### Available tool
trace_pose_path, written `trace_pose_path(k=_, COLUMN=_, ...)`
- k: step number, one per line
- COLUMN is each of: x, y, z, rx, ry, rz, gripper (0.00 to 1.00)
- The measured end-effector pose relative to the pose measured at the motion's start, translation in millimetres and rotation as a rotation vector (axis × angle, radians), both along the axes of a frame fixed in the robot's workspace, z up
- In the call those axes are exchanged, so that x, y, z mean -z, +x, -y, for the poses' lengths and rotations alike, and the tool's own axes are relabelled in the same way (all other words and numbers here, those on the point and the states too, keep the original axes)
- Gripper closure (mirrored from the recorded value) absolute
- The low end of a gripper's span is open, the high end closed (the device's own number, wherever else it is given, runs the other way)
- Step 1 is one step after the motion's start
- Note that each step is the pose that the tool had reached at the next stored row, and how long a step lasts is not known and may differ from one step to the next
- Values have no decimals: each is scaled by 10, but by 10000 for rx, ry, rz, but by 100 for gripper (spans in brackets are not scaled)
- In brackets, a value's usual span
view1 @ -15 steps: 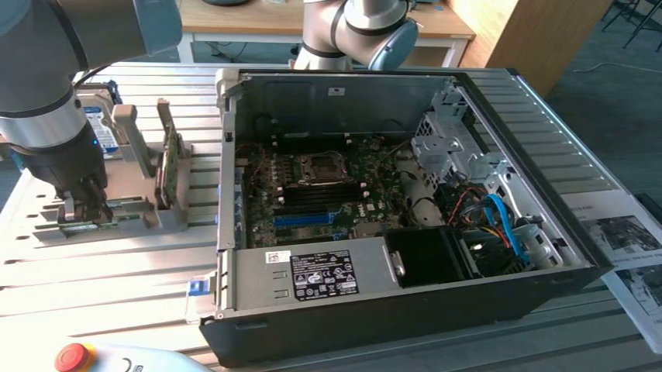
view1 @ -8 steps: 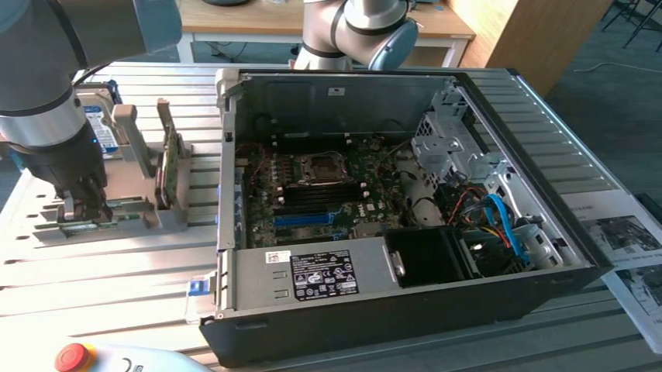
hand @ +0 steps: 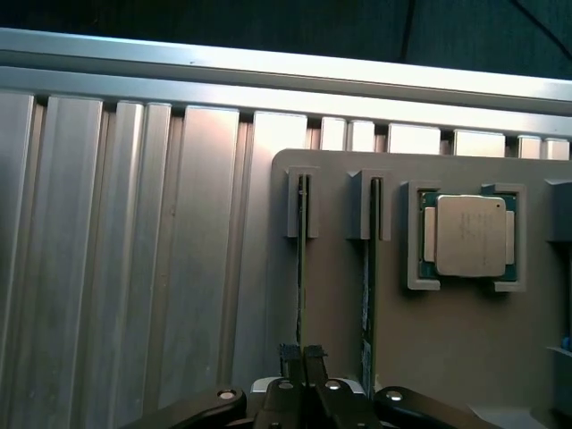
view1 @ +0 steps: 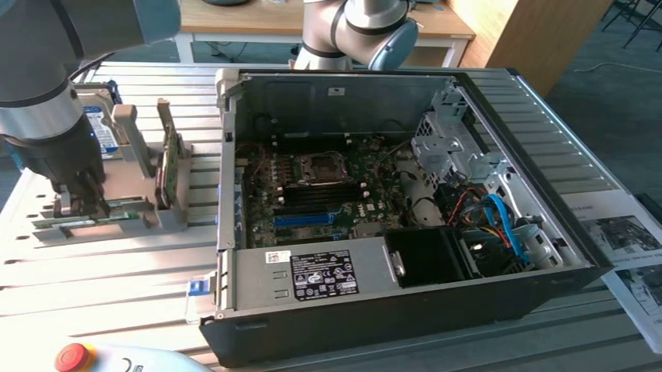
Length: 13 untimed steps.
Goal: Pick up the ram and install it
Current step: 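Pick up the ram and move it above insertion slot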
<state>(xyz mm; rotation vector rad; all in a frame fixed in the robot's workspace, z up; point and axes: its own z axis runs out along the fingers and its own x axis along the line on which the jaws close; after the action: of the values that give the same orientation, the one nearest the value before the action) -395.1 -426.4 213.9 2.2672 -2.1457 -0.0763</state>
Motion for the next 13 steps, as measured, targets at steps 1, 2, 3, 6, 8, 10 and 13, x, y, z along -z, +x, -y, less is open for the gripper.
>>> trace_pose_path(k=1, x=-12, y=1, z=0, rx=0, ry=0, rz=-1, gripper=88)
trace_pose_path(k=2, x=-23, y=2, z=0, rx=0, ry=0, rz=-1, gripper=88)
trace_pose_path(k=3, x=-34, y=3, z=0, rx=0, ry=0, rz=0, gripper=88)
trace_pose_path(k=6, x=-70, y=6, z=0, rx=1, ry=-1, rz=0, gripper=88)
trace_pose_path(k=8, x=-96, y=8, z=0, rx=1, ry=-3, rz=-1, gripper=88)
trace_pose_path(k=10, x=-121, y=10, z=0, rx=0, ry=-3, rz=0, gripper=88)
trace_pose_path(k=13, x=-172, y=15, z=0, rx=0, ry=-7, rz=0, gripper=88)
